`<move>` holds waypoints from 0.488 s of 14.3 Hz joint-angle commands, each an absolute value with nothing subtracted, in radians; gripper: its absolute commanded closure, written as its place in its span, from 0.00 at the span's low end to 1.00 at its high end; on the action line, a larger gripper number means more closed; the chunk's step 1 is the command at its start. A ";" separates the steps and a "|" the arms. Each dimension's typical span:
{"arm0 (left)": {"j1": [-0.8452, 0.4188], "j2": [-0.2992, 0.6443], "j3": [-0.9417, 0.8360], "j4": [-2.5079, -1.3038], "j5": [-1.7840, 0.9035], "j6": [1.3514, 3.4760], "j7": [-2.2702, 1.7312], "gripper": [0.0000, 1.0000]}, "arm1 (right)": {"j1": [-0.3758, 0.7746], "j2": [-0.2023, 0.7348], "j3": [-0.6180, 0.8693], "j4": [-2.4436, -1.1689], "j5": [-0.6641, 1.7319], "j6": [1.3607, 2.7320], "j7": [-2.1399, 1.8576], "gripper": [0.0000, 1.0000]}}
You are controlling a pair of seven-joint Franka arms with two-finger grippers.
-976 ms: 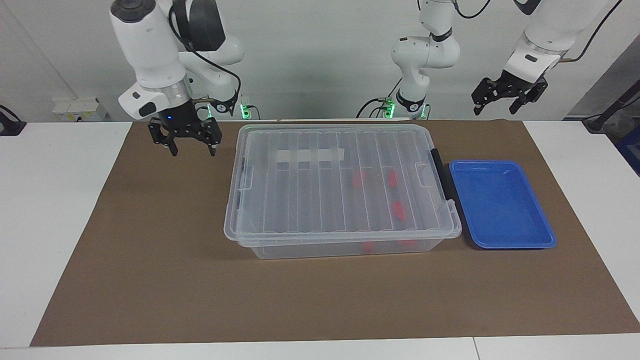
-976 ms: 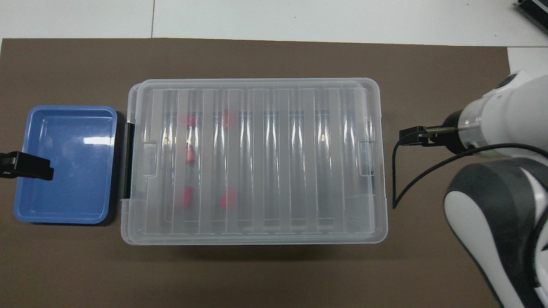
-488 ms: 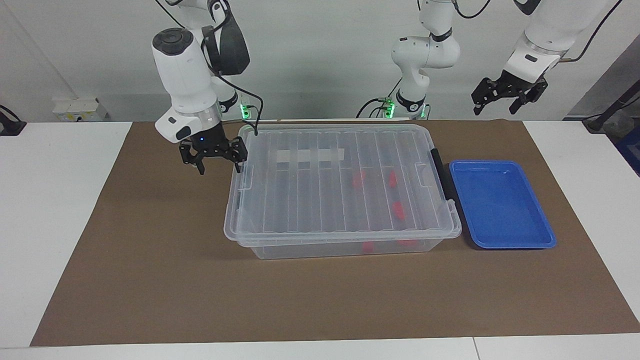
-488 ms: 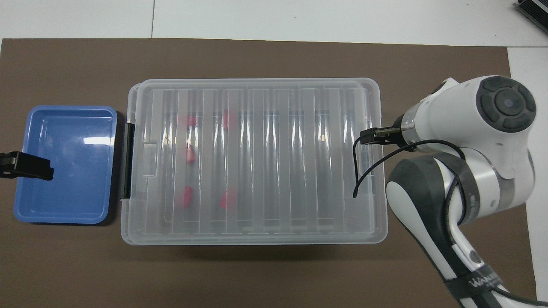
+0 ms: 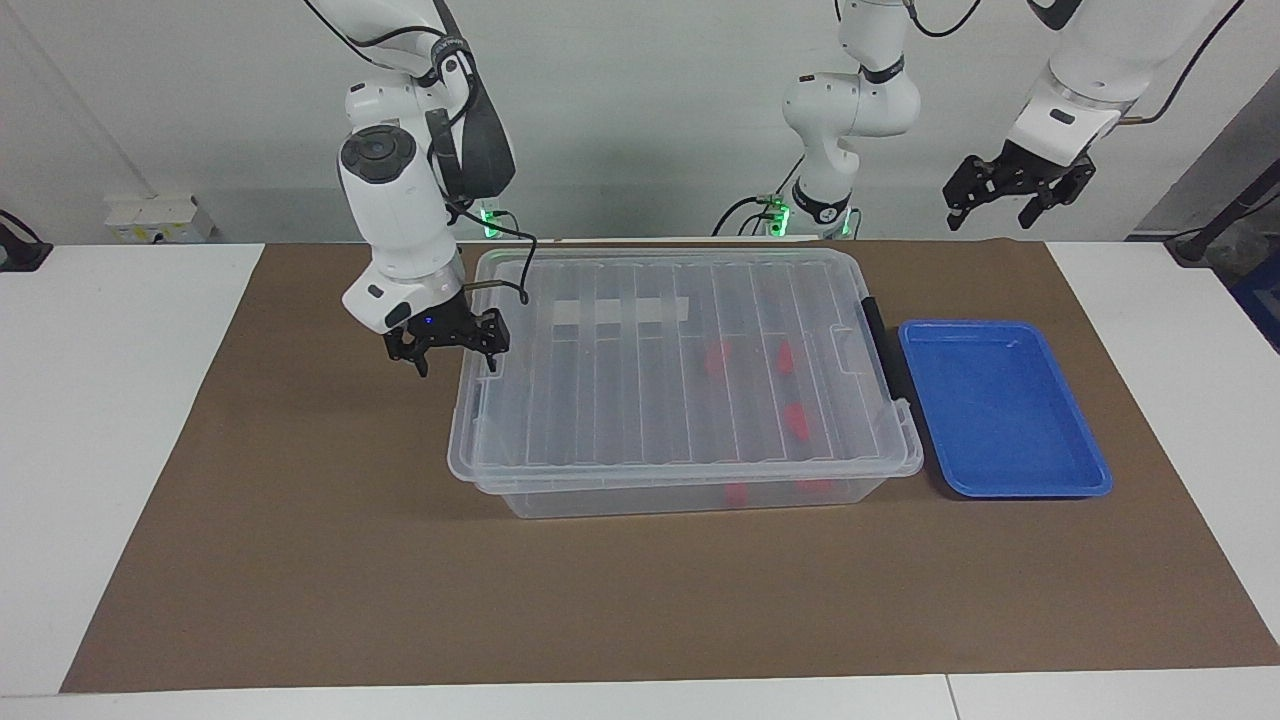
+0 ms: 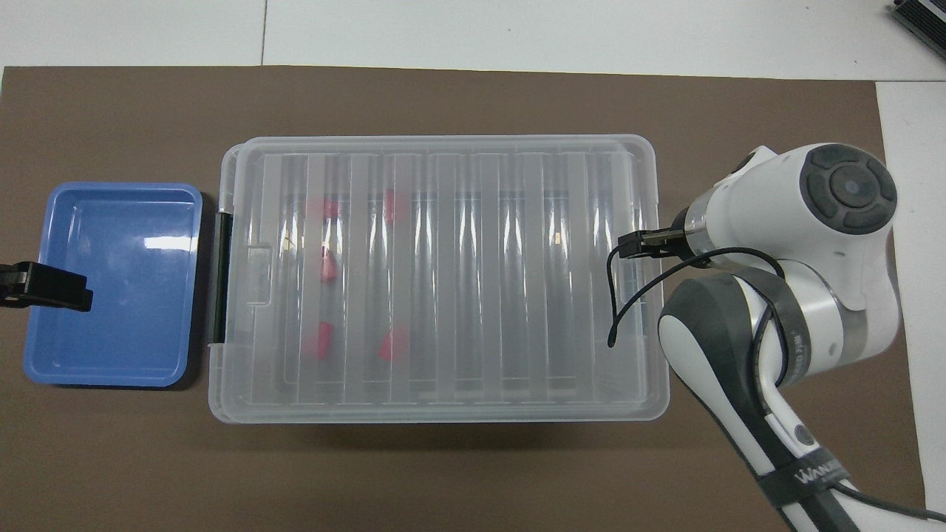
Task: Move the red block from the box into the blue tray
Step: 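Grasp the clear lid edge with the right gripper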
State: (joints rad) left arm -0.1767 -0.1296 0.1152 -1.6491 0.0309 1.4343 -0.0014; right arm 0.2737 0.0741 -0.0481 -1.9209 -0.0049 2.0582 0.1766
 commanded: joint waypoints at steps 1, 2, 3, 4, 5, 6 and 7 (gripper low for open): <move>-0.178 -0.150 0.120 -1.666 0.018 1.434 -0.012 0.00 | 0.247 0.054 -0.046 -1.960 0.017 2.088 0.120 0.00; -0.178 -0.150 0.121 -1.664 0.018 1.434 -0.012 0.00 | 0.247 0.055 -0.046 -1.960 0.017 2.086 0.121 0.00; -0.178 -0.150 0.120 -1.664 0.018 1.434 -0.012 0.00 | 0.247 0.054 -0.046 -1.960 0.017 2.086 0.121 0.00; -0.178 -0.150 0.120 -1.664 0.018 1.434 -0.012 0.00 | 0.247 0.055 -0.046 -1.960 0.017 2.086 0.121 0.00; -0.178 -0.149 0.121 -1.664 0.018 1.434 -0.012 0.00 | 0.245 0.054 -0.048 -1.960 0.015 2.086 0.120 0.00; -0.178 -0.150 0.121 -1.664 0.018 1.434 -0.012 0.00 | 0.245 0.055 -0.048 -1.960 0.015 2.085 0.118 0.00; -0.178 -0.150 0.121 -1.664 0.018 1.434 -0.012 0.00 | 0.244 0.054 -0.048 -1.960 0.011 2.085 0.120 0.00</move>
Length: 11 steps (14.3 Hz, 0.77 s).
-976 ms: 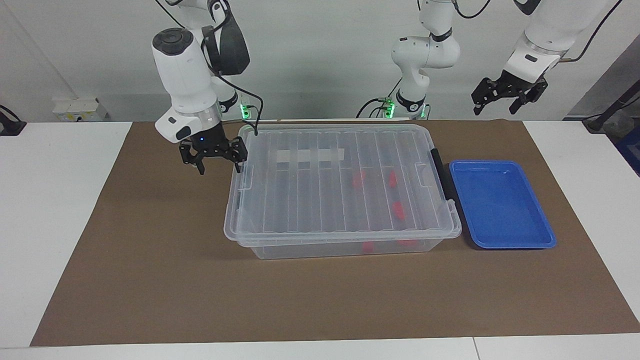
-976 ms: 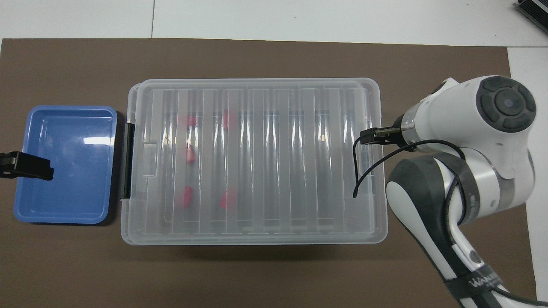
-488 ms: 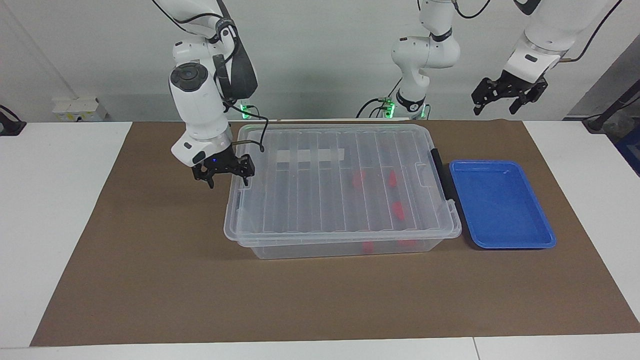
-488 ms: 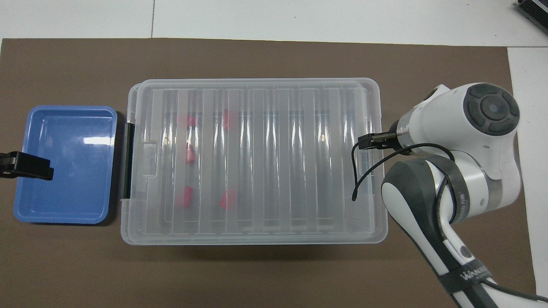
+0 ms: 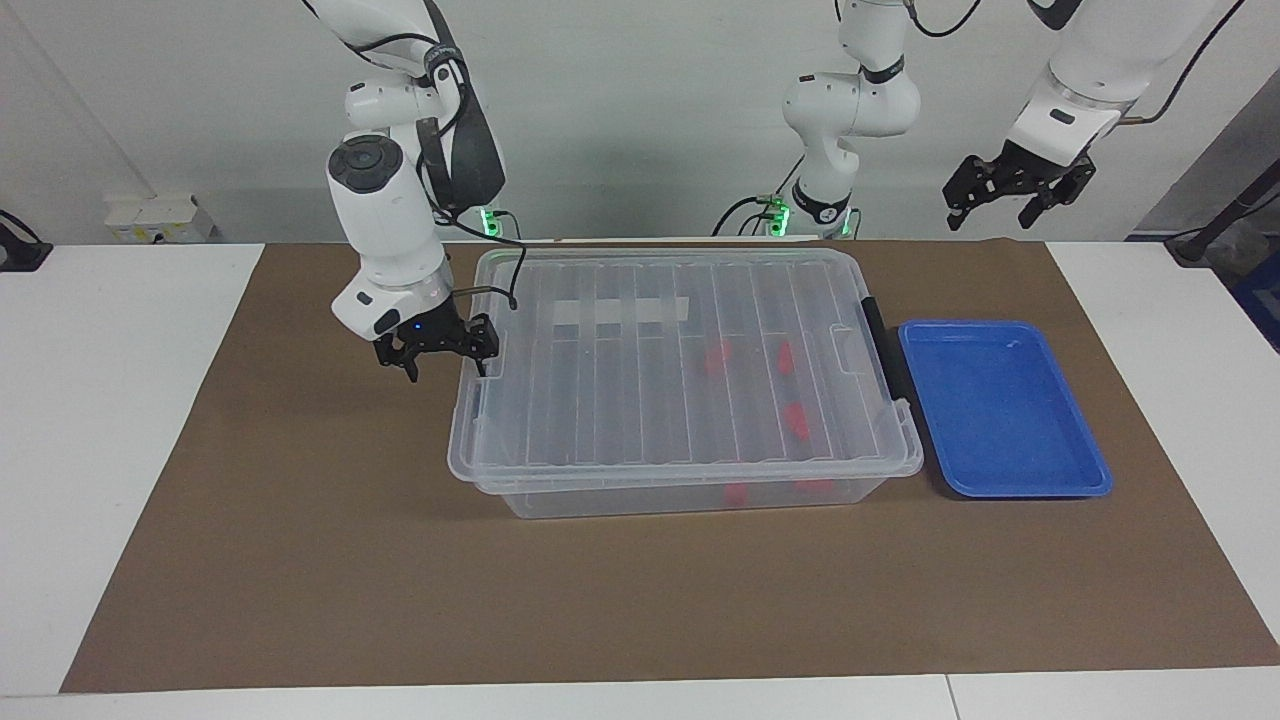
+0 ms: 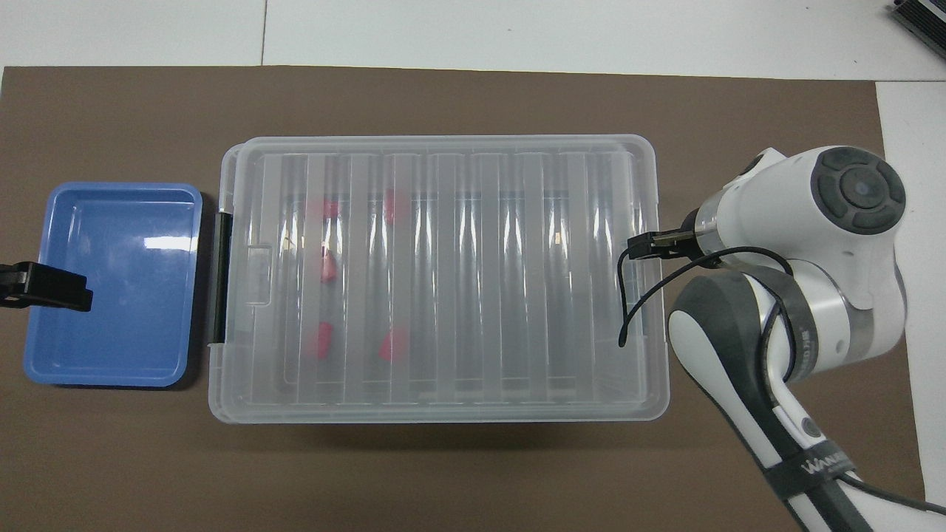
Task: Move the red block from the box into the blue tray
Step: 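Grasp the clear lid edge with the right gripper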
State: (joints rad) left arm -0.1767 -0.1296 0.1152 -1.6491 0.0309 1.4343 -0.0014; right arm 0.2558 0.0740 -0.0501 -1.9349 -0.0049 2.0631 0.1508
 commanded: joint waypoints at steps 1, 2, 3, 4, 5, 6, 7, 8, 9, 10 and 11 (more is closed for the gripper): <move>-0.178 -0.149 0.121 -1.664 0.018 1.434 -0.012 0.00 | 0.242 0.055 -0.049 -1.960 0.005 2.083 0.118 0.00; -0.178 -0.150 0.121 -1.664 0.018 1.434 -0.012 0.00 | 0.238 0.055 -0.049 -1.960 0.002 2.082 0.120 0.00; -0.178 -0.150 0.120 -1.664 0.018 1.434 -0.012 0.00 | 0.230 0.055 -0.049 -1.959 0.000 2.082 0.120 0.00; -0.178 -0.150 0.120 -1.664 0.018 1.434 -0.012 0.00 | 0.230 0.055 -0.049 -1.959 0.000 2.079 0.120 0.00; -0.178 -0.150 0.121 -1.664 0.018 1.434 -0.012 0.00 | 0.229 0.055 -0.049 -1.956 -0.002 2.077 0.120 0.00; -0.178 -0.150 0.120 -1.666 0.018 1.434 -0.012 0.00 | 0.229 0.055 -0.049 -1.954 -0.003 2.074 0.118 0.00; -0.178 -0.149 0.120 -1.664 0.018 1.434 -0.012 0.00 | 0.226 0.055 -0.051 -1.953 -0.005 2.074 0.118 0.00; -0.178 -0.149 0.120 -1.664 0.018 1.434 -0.012 0.00 | 0.222 0.055 -0.052 -1.953 -0.006 2.072 0.115 0.00; -0.178 -0.149 0.121 -1.666 0.018 1.434 -0.012 0.00 | 0.213 0.055 -0.052 -1.953 -0.008 2.072 0.109 0.00; -0.178 -0.150 0.120 -1.664 0.018 1.434 -0.012 0.00 | 0.209 0.055 -0.052 -1.951 -0.008 2.072 0.104 0.00; -0.178 -0.150 0.120 -1.666 0.018 1.434 -0.012 0.00 | 0.204 0.054 -0.052 -1.951 -0.008 2.071 0.103 0.00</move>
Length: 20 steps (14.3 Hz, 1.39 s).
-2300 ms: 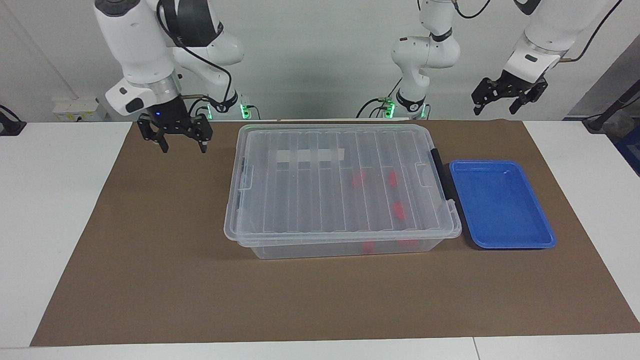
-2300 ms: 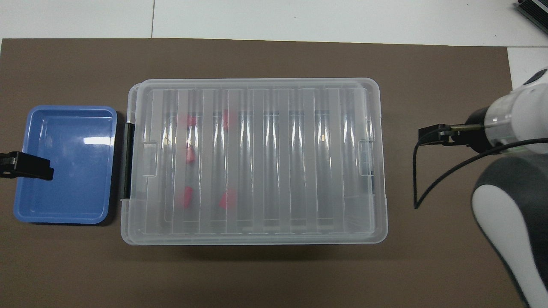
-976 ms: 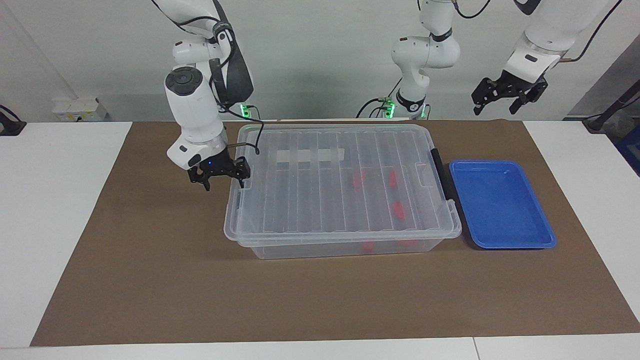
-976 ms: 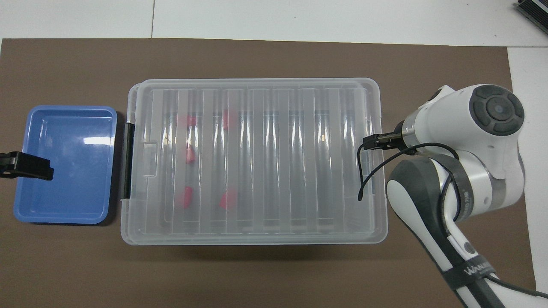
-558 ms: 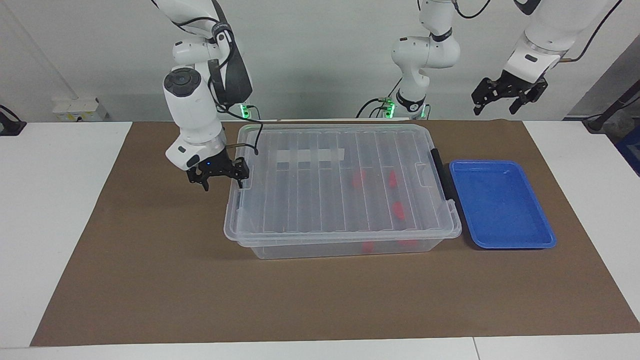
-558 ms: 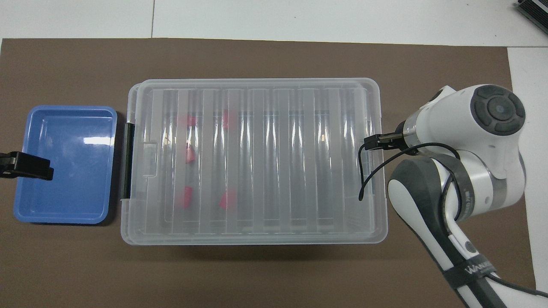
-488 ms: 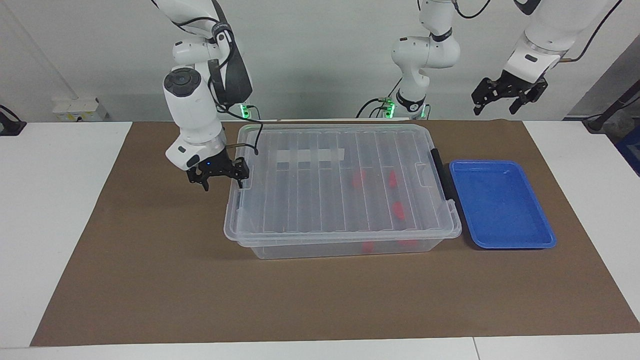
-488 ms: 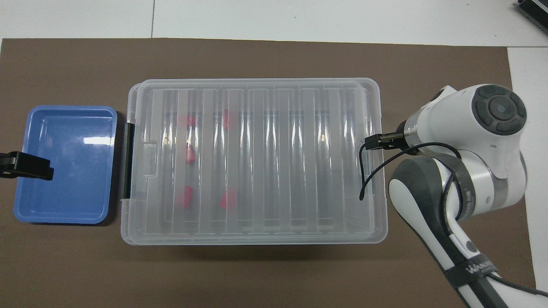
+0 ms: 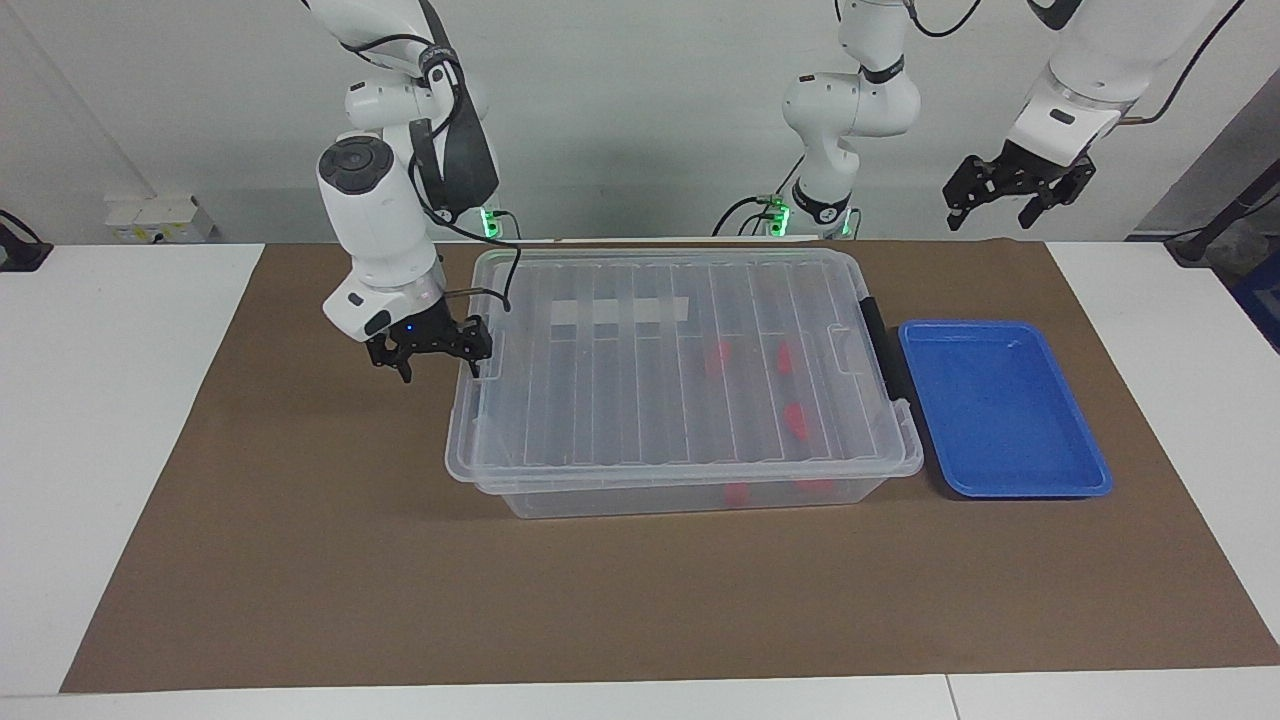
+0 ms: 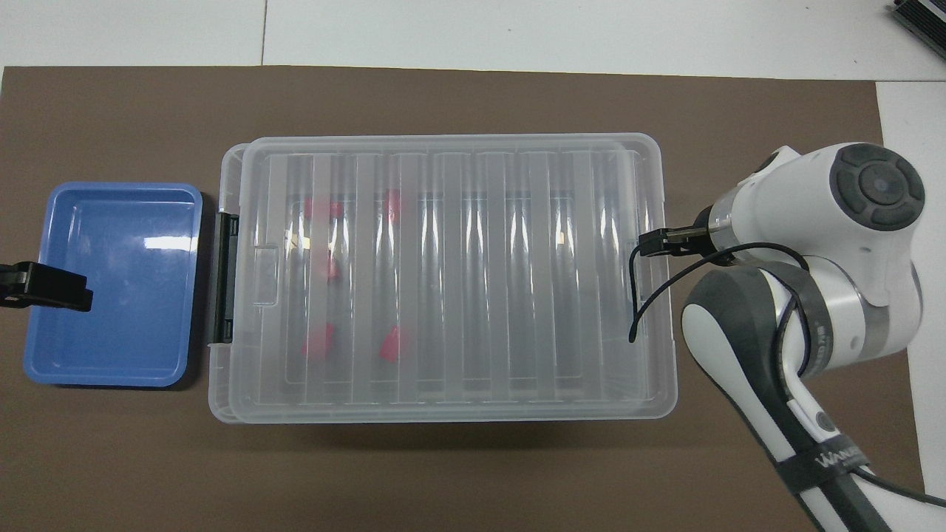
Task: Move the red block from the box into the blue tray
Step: 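Slide the clear lid away from the tray with the right gripper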
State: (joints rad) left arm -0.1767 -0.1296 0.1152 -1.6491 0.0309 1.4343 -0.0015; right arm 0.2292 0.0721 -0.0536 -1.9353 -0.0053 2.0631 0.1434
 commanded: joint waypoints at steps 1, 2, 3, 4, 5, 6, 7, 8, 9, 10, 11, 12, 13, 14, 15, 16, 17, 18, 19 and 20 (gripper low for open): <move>-0.178 -0.150 0.121 -1.664 0.018 1.434 -0.012 0.00 | 0.203 0.054 -0.054 -1.951 -0.009 2.068 0.097 0.00; -0.178 -0.149 0.121 -1.664 0.018 1.434 -0.012 0.00 | 0.196 0.052 -0.055 -1.950 -0.009 2.066 0.092 0.00; -0.178 -0.150 0.120 -1.664 0.018 1.434 -0.012 0.00 | 0.189 0.049 -0.055 -1.950 -0.009 2.062 0.091 0.00; -0.178 -0.149 0.121 -1.664 0.018 1.434 -0.012 0.00 | 0.181 0.048 -0.055 -1.950 -0.014 2.054 0.087 0.00; -0.178 -0.150 0.120 -1.664 0.018 1.434 -0.012 0.00 | 0.175 0.046 -0.055 -1.950 -0.018 2.051 0.078 0.00; -0.179 -0.150 0.118 -1.664 0.018 1.436 -0.012 0.00 | 0.167 0.043 -0.055 -1.950 -0.018 2.049 0.075 0.00; -0.179 -0.150 0.118 -1.664 0.018 1.434 -0.012 0.00 | 0.158 0.043 -0.055 -1.950 -0.018 2.048 0.075 0.00; -0.179 -0.150 0.120 -1.664 0.018 1.436 -0.012 0.00 | 0.152 0.041 -0.055 -1.950 -0.021 2.048 0.075 0.00; -0.178 -0.150 0.121 -1.664 0.018 1.434 -0.012 0.00 | 0.149 0.041 -0.055 -1.950 -0.025 2.048 0.075 0.00; -0.178 -0.150 0.121 -1.664 0.018 1.434 -0.012 0.00 | 0.147 0.041 -0.057 -1.948 -0.026 2.042 0.075 0.00; -0.178 -0.150 0.121 -1.664 0.018 1.434 -0.012 0.00 | 0.146 0.040 -0.058 -1.948 -0.026 2.036 0.075 0.00; -0.178 -0.150 0.121 -1.664 0.018 1.436 -0.012 0.00 | 0.132 0.038 -0.057 -1.947 -0.032 2.034 0.074 0.00; -0.178 -0.150 0.120 -1.664 0.018 1.434 -0.012 0.00 | 0.124 0.038 -0.057 -1.947 -0.037 2.034 0.068 0.00; -0.178 -0.150 0.121 -1.664 0.018 1.436 -0.012 0.00 | 0.124 0.038 -0.057 -1.947 -0.037 2.033 0.063 0.00; -0.178 -0.150 0.121 -1.664 0.018 1.434 -0.012 0.00 | 0.118 0.038 -0.057 -1.947 -0.037 2.026 0.063 0.00; -0.178 -0.150 0.121 -1.664 0.018 1.434 -0.012 0.00 | 0.112 0.037 -0.057 -1.947 -0.037 2.020 0.061 0.00; -0.178 -0.149 0.121 -1.664 0.018 1.434 -0.012 0.00 | 0.109 0.034 -0.058 -1.947 -0.038 2.017 0.061 0.00; -0.178 -0.150 0.121 -1.664 0.018 1.434 -0.012 0.00 | 0.098 0.032 -0.058 -1.945 -0.038 2.013 0.060 0.00; -0.178 -0.150 0.121 -1.664 0.018 1.434 -0.014 0.00 | 0.094 0.029 -0.058 -1.945 -0.040 2.013 0.060 0.00; -0.178 -0.150 0.120 -1.664 0.018 1.434 -0.014 0.00 | 0.092 0.029 -0.058 -1.945 -0.040 2.013 0.060 0.00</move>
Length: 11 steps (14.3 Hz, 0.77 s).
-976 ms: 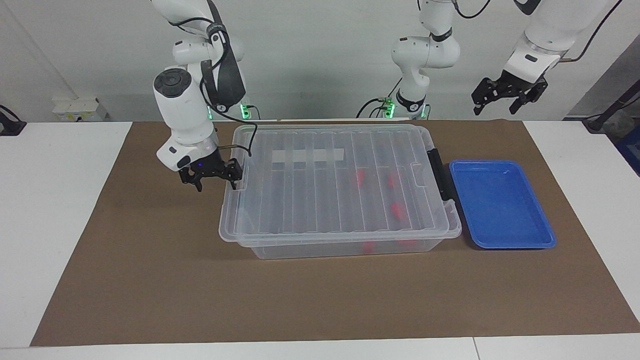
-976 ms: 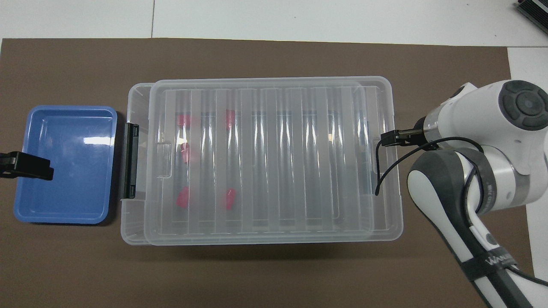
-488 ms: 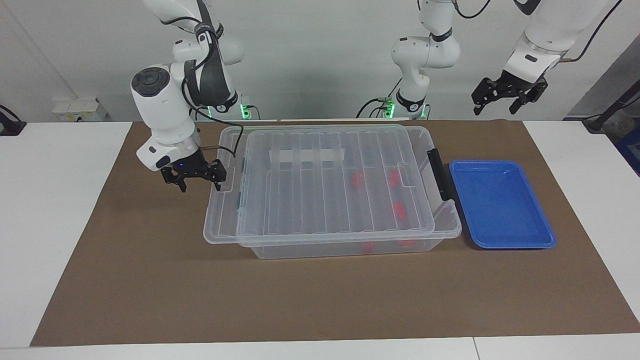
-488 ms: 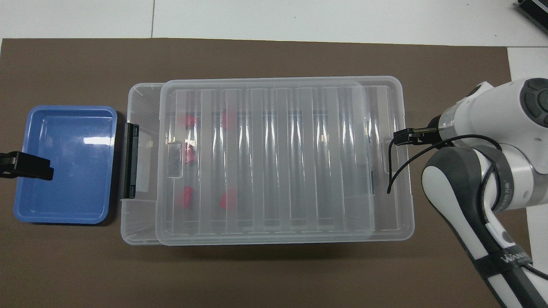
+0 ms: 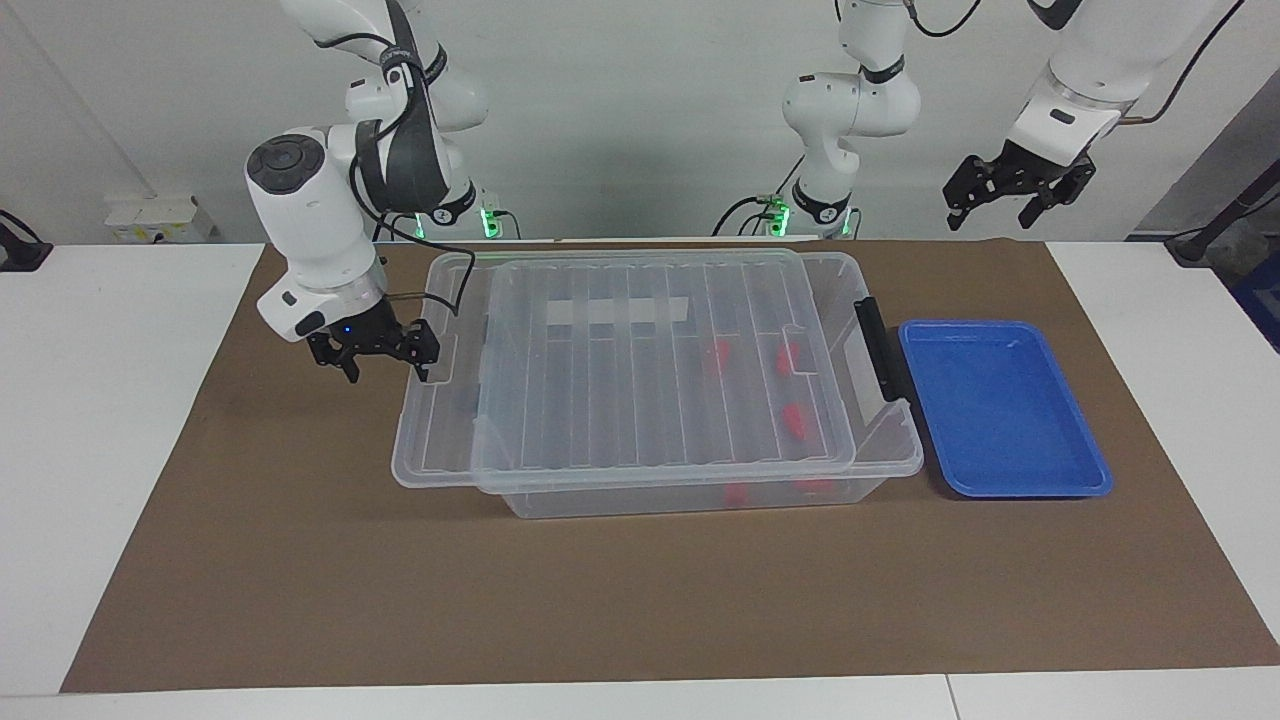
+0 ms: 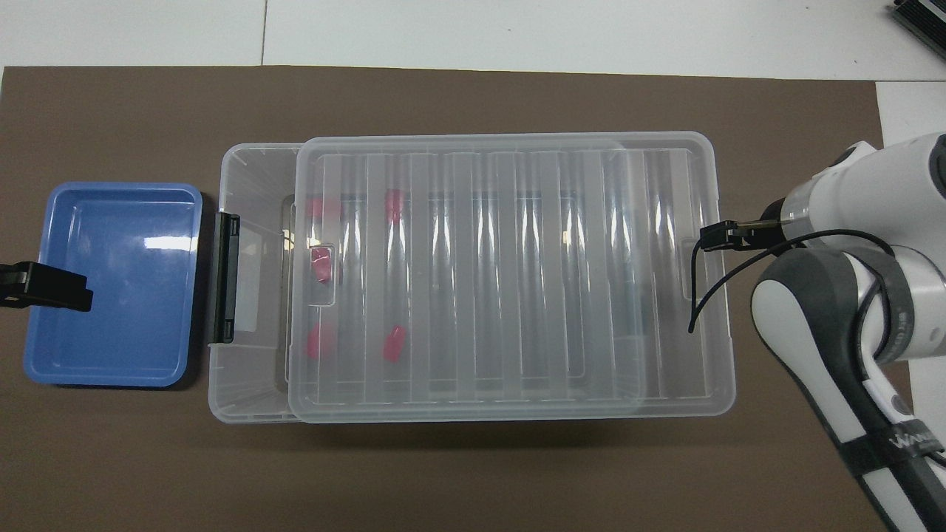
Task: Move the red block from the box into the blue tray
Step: 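Slide the clear lid away from the tray with the right gripper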
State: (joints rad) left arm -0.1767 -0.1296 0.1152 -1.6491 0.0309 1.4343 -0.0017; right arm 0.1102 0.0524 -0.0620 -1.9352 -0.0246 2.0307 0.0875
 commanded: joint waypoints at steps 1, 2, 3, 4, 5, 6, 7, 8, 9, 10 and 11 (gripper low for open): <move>-0.178 -0.149 0.120 -1.664 0.018 1.434 -0.012 0.00 | 0.091 0.029 -0.058 -1.945 -0.041 2.013 0.060 0.00; -0.178 -0.150 0.121 -1.664 0.018 1.436 -0.012 0.00 | 0.089 0.029 -0.058 -1.945 -0.046 2.011 0.055 0.00; -0.178 -0.150 0.121 -1.664 0.018 1.434 -0.012 0.00 | 0.078 0.028 -0.058 -1.945 -0.048 2.008 0.051 0.00; -0.178 -0.150 0.121 -1.664 0.018 1.433 -0.014 0.00 | 0.072 0.028 -0.057 -1.945 -0.048 2.006 0.042 0.00; -0.178 -0.149 0.121 -1.664 0.018 1.433 -0.012 0.00 | 0.071 0.028 -0.058 -1.945 -0.048 2.006 0.031 0.00; -0.178 -0.150 0.120 -1.664 0.018 1.436 -0.012 0.00 | 0.061 0.026 -0.058 -1.945 -0.048 2.005 0.022 0.00; -0.178 -0.150 0.120 -1.664 0.018 1.434 -0.014 0.00 | 0.051 0.026 -0.058 -1.945 -0.048 2.005 0.006 0.00; -0.178 -0.150 0.120 -1.664 0.018 1.431 -0.014 0.00 | 0.046 0.026 -0.058 -1.945 -0.048 2.003 -0.001 0.00; -0.178 -0.150 0.120 -1.664 0.018 1.430 -0.014 0.00 | 0.045 0.026 -0.058 -1.945 -0.048 2.000 -0.003 0.00; -0.178 -0.150 0.120 -1.664 0.018 1.434 -0.014 0.00 | 0.044 0.026 -0.058 -1.944 -0.048 2.000 -0.003 0.00; -0.178 -0.150 0.120 -1.664 0.018 1.433 -0.012 0.00 | 0.037 0.026 -0.058 -1.944 -0.048 2.000 -0.003 0.00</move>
State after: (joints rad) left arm -0.1767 -0.1296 0.1152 -1.6491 0.0309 1.4342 -0.0019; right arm 0.0550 0.0456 -0.0631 -1.9352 -0.0280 2.0188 0.0225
